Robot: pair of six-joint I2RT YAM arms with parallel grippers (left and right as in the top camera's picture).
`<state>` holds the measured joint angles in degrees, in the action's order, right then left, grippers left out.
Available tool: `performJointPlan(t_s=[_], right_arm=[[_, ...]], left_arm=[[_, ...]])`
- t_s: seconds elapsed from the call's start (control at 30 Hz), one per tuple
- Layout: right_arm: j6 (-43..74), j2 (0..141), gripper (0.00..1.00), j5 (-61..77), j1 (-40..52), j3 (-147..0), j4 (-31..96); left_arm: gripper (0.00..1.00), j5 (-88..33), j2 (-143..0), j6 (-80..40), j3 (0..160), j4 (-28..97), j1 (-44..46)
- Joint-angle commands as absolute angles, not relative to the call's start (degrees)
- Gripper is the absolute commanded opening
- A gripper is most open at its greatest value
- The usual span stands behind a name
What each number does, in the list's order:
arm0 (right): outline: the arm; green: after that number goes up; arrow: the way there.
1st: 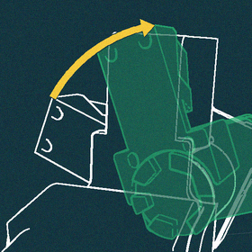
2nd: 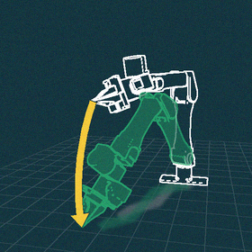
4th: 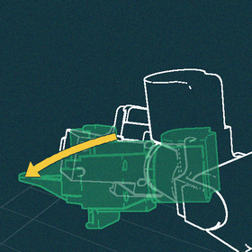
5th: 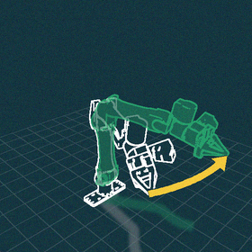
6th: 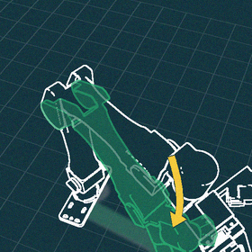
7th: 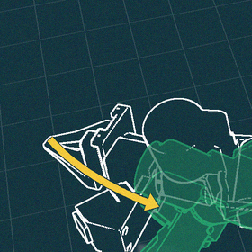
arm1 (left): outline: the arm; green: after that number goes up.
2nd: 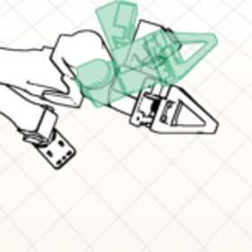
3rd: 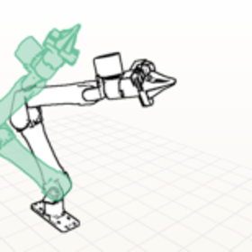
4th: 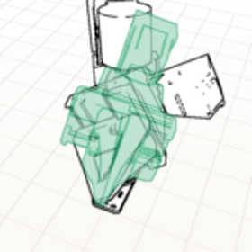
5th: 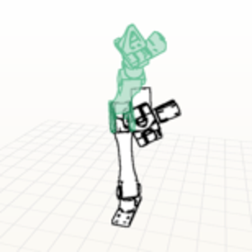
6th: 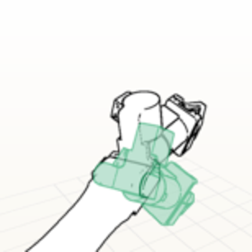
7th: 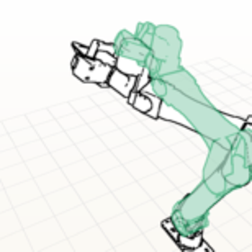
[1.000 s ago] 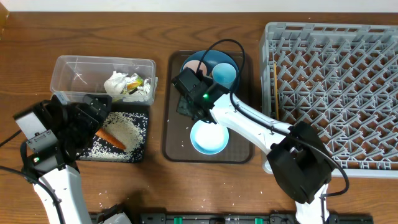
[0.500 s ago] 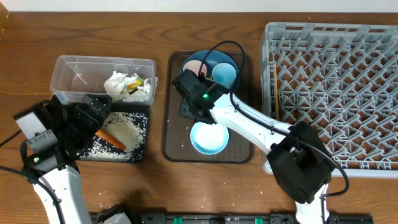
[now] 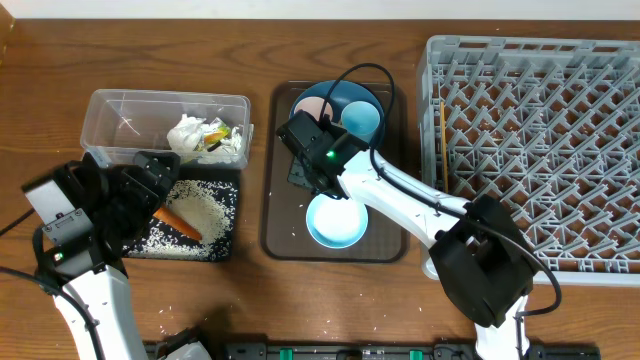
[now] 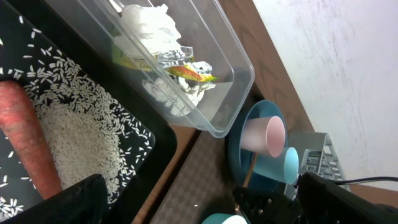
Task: Sort waste into correct bins and load items into the dishwasher rack
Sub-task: 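Carry the second chopstick right and insert it into the grey rack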
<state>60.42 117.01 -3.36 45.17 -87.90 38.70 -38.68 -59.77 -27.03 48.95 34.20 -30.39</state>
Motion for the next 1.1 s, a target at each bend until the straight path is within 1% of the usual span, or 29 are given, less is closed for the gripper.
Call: performJointPlan(t_s=[0.0, 0.07, 0.1, 0.27, 0.4, 0.57, 0.7, 0.87, 1.07], right_arm=[[60.8, 117.8, 0.18, -4.5, 45.4, -87.5, 39.2], [60.5, 117.8, 0.03, -4.6, 45.4, -87.5, 39.6], [59.8, 117.8, 0.01, -4.6, 45.3, -87.5, 39.7], [58.8, 117.8, 0.01, -4.5, 45.3, -87.5, 40.1], [58.8, 117.6, 0.04, -4.4, 45.3, -87.5, 40.2], [58.6, 114.9, 0.05, -4.3, 44.1, -87.6, 42.7], [55.0, 110.5, 0.04, -4.3, 43.1, -87.6, 43.1], [49.1, 102.5, 0.01, -4.0, 42.2, -87.6, 43.8], [41.5, 91.4, 0.01, -4.1, 39.8, -87.6, 48.6]], left_arm=[[1.00, -39.2, -59.5, -27.0, 50.2, 34.2, -30.7], [1.00, -39.2, -59.5, -27.0, 50.2, 34.2, -30.7], [1.00, -39.2, -59.5, -27.0, 50.2, 34.2, -30.7], [1.00, -39.2, -59.5, -27.0, 50.2, 34.2, -30.7], [1.00, -39.2, -59.5, -27.0, 50.2, 34.2, -30.7], [1.00, -39.2, -59.5, -27.0, 50.2, 34.2, -30.7], [1.00, -39.2, -59.5, -27.0, 50.2, 34.2, -30.7], [1.00, -39.2, -59.5, -27.0, 50.2, 34.2, -30.7], [1.00, -39.2, -59.5, -27.0, 50.2, 34.2, -30.7]])
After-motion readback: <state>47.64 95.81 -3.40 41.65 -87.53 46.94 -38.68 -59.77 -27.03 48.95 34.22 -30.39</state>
